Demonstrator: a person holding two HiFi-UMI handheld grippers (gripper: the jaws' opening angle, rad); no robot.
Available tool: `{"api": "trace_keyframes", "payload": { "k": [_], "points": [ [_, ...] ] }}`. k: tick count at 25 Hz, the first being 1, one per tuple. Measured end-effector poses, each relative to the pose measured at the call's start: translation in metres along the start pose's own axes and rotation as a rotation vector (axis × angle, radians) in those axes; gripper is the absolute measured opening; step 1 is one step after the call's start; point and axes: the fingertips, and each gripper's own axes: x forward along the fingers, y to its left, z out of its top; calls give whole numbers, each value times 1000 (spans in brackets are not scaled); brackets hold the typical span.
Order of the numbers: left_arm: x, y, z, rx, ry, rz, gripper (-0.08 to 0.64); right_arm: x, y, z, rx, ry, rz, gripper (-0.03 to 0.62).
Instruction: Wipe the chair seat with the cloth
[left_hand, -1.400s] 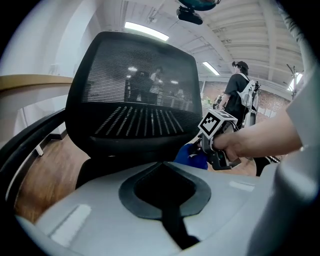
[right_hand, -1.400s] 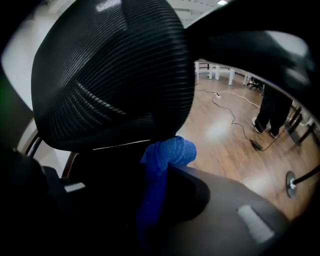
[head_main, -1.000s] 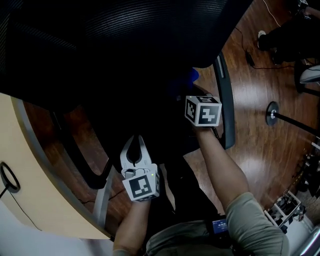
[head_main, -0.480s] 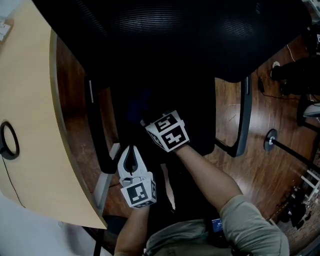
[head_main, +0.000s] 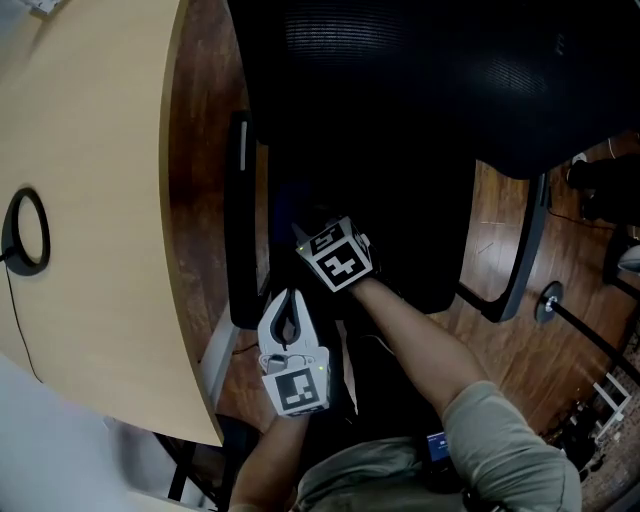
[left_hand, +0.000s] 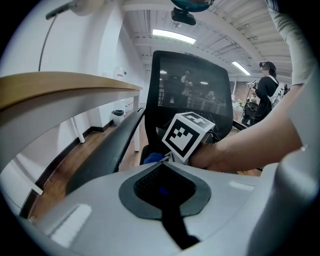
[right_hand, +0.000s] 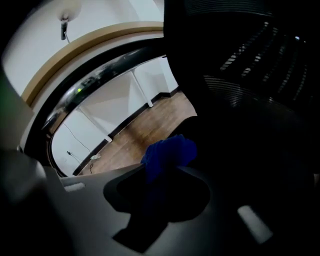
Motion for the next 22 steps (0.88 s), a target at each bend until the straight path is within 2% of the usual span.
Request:
{"api": "trace_keyframes", "payload": {
  "k": [7,16,19,22],
  "points": [
    [15,-28,1,49,12,-83,5,-46,-71,-27,137,-54,-150,94],
    [43,-118,20,157,5,-254,5,-154,-185,-107,412,-124,-382,94],
    [54,-150,24,168,-8,-300,5,-186,-214,-135,498,-151,-451,92],
    [61,-182,18,209,13,-345,5,-211,-234,-168,576,-164,-505,92]
  ]
}}
